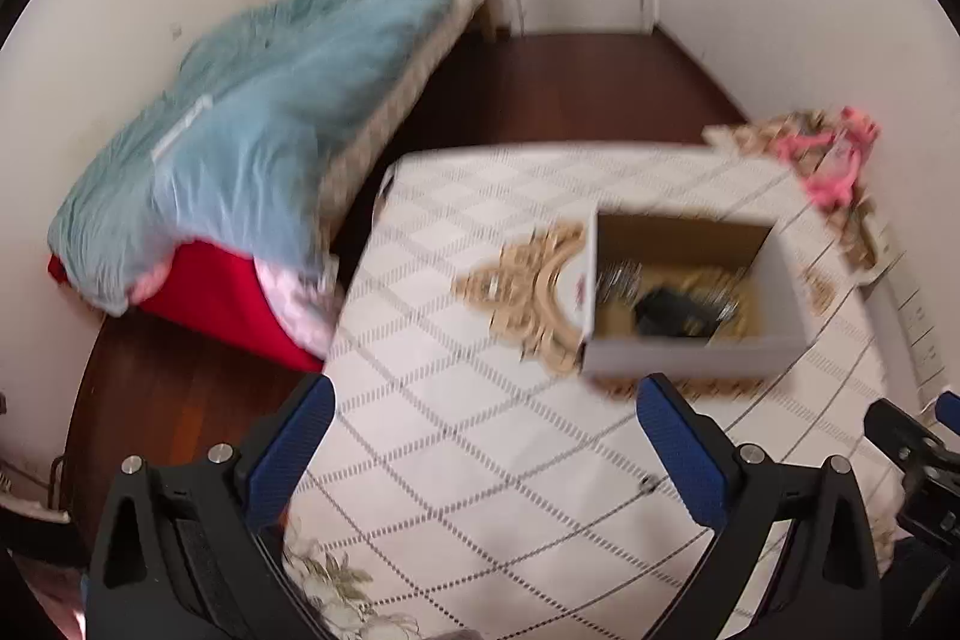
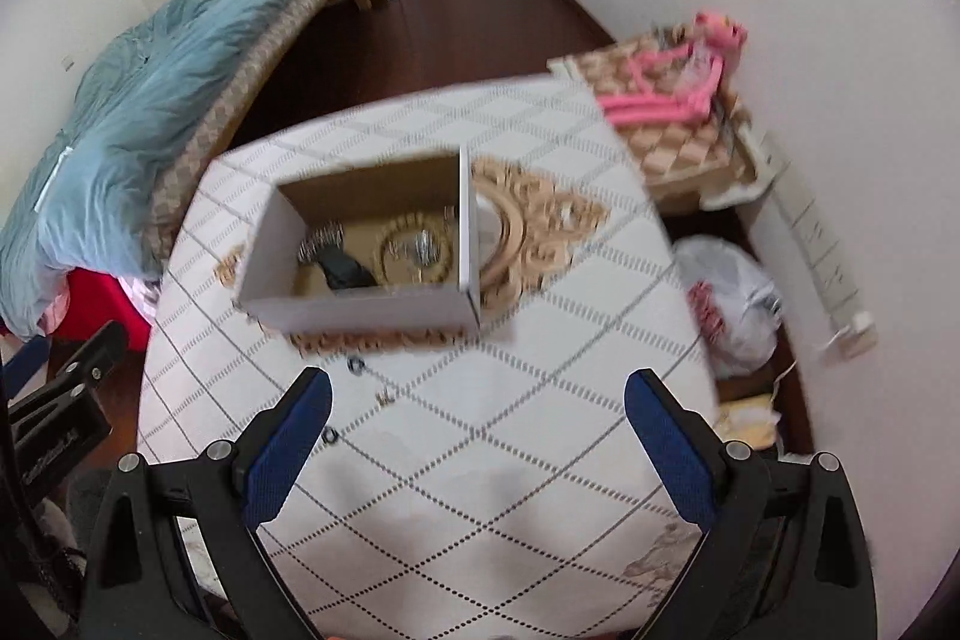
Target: Organize jewelry
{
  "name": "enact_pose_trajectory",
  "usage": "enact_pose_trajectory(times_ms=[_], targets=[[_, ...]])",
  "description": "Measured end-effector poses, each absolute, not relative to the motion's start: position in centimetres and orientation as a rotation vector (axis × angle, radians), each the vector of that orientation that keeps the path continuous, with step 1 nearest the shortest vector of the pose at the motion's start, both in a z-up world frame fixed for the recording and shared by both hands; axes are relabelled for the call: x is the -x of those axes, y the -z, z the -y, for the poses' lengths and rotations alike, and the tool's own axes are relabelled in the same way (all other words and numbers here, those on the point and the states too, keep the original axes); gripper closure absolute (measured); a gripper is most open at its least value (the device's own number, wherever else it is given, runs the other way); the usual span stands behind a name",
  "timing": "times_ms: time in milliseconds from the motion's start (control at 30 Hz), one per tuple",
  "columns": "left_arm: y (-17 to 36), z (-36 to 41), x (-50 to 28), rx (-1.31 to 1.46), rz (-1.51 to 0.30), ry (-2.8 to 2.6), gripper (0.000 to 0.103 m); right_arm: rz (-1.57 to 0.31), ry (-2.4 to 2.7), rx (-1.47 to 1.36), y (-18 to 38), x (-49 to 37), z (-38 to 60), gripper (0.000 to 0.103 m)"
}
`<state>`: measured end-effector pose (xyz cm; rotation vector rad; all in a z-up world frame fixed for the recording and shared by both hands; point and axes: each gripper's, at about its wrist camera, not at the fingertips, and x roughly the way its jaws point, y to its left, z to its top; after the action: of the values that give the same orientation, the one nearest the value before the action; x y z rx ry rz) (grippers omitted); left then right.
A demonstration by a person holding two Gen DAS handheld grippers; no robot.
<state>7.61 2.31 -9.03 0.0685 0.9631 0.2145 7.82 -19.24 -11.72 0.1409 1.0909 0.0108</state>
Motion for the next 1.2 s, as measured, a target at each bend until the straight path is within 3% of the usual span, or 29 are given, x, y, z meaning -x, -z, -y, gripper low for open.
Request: enact_pose_trajectory(times_ms=[67, 133, 300, 567, 667, 700, 1200], targets=[[11.5, -2.8, -7.8, -0.077, -1.014, -0.240, 0.000, -1.123, -0.047, -0.161, 14.4, -7.6, 18.7, 0.009], [13.5, -3.2, -8.1, -0.084, -1.062, -0.256, 0.000, -1.154, -0.077, -0.159, 16.7, -7.7, 17.9, 0.030], [18.3, -4.6, -8.5, -0.081, -1.170, -0.306, 0.000, -1.167, -0.138, -0.148, 21.0, -8.6, 15.5, 0.043], [20.8, -5.8, -8.9, -0.065, -1.226, -0.331, 0.000, -1.166, -0.166, -0.084, 24.2, -10.4, 12.3, 0.060], [21.1, -5.8, -9.1, -0.071, -1.232, -0.326, 0.000, -1.129, -0.157, -0.015, 24.4, -10.4, 11.2, 0.079], [21.1, -5.7, -9.1, -0.072, -1.234, -0.322, 0.000, -1.124, -0.155, 0.002, 24.4, -10.5, 11.1, 0.092], [21.4, 2.2, -8.2, -0.022, -1.244, -0.034, 0.001, -1.126, 0.021, -0.108, 23.8, -9.3, 19.1, 0.094]])
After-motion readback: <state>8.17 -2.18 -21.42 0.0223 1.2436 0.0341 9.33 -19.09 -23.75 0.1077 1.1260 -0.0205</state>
